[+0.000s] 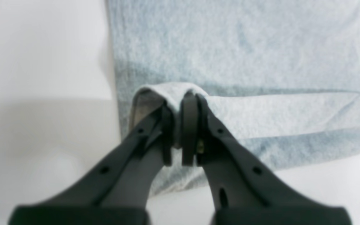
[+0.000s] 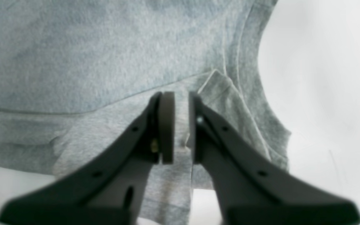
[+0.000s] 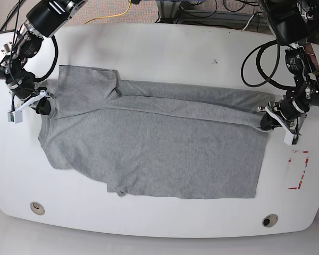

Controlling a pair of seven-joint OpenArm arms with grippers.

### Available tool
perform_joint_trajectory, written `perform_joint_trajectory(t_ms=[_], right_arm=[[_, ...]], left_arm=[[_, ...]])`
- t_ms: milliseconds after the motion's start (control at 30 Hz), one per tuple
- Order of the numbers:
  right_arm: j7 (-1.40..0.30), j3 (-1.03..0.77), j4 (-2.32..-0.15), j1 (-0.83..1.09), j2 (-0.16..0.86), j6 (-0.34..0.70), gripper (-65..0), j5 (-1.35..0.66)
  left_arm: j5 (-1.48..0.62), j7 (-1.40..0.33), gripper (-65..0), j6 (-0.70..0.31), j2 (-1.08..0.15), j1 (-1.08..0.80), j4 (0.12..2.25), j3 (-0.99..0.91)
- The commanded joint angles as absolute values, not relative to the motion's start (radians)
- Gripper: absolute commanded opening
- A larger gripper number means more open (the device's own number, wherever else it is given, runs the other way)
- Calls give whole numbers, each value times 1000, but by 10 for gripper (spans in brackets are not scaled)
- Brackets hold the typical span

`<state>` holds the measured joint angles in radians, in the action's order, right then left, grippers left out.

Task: Layout the t-shirt on the table in an organized manner, then fold the t-shirt properly
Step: 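Open both grippers to release the folded edge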

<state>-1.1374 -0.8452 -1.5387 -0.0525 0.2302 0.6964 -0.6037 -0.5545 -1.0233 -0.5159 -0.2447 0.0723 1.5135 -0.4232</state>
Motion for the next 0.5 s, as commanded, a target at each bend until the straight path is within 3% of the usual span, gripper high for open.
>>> perform_joint_trajectory(t_ms=[0, 133, 200, 267, 400, 467], right_arm=[[-1119, -851, -1558, -67, 251, 698, -472, -621], [-1127, -855, -1575, -56, 251, 698, -320, -627], [-1136, -857, -1607, -30, 251, 698, -219, -628], [-1152, -858, -1646, -7, 251, 698, -157, -630], [-1179, -862, -1725, 39, 239, 698, -87, -631], [-1191, -862, -1755, 77, 217, 698, -90, -631]], left_arm=[[-568, -1007, -625, -518, -262, 85, 1531, -426], [-568, -1007, -587, -518, -262, 85, 1531, -426], [-568, -1009, -512, -513, -262, 87, 1531, -426], [-568, -1009, -435, -512, -262, 87, 1531, -426], [-568, -1009, -300, -512, -263, 87, 1537, -427], [-568, -1010, -279, -512, -263, 87, 1538, -429]])
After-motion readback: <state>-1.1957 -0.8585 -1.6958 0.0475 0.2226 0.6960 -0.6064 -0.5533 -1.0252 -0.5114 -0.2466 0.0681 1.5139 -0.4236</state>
